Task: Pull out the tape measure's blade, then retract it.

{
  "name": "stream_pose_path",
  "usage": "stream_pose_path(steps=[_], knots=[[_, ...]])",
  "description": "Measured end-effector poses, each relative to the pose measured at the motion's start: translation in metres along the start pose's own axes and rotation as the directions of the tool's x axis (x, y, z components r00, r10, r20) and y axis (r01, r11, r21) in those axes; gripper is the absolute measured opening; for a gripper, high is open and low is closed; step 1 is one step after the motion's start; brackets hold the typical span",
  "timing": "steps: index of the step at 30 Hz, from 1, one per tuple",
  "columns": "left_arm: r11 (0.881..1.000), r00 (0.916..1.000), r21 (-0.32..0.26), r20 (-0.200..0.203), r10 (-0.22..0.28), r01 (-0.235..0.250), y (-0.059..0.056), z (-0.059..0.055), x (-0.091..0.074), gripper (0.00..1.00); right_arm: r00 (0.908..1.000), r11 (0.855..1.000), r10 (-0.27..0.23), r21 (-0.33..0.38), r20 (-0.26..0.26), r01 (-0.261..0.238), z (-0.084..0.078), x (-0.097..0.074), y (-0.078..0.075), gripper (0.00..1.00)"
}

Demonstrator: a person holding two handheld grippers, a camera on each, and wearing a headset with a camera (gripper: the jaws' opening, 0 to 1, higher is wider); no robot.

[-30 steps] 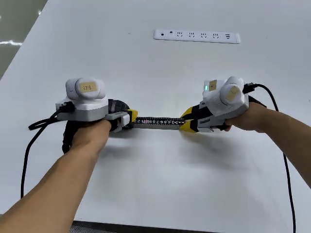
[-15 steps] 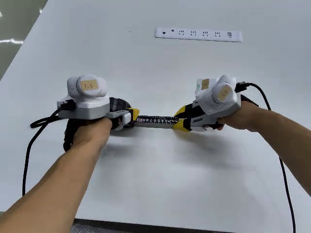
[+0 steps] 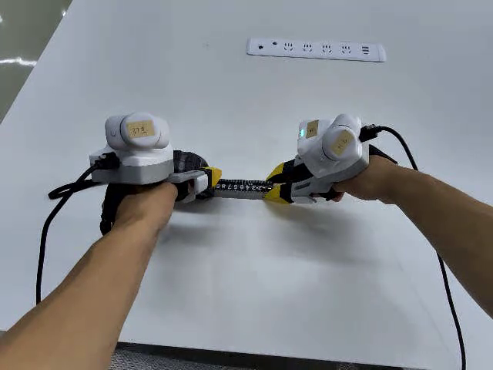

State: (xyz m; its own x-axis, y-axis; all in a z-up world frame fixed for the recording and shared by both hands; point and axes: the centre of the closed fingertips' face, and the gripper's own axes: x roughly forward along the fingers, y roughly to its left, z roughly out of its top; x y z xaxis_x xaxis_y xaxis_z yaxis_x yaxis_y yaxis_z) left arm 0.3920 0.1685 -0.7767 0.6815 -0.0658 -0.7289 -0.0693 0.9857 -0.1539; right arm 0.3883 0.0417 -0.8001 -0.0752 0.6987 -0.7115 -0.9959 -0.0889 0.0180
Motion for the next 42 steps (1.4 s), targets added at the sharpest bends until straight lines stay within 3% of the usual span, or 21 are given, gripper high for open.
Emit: stream_pose_path(steps=[42], knots=[[1.000, 0.9999, -0.006, -0.008, -0.006, 0.006, 0.000, 0.000, 0.000, 0.61, 0.9995, 1.000, 0.012, -0.015, 0.030, -0.011, 0.024, 0.028, -0.001, 0.12]])
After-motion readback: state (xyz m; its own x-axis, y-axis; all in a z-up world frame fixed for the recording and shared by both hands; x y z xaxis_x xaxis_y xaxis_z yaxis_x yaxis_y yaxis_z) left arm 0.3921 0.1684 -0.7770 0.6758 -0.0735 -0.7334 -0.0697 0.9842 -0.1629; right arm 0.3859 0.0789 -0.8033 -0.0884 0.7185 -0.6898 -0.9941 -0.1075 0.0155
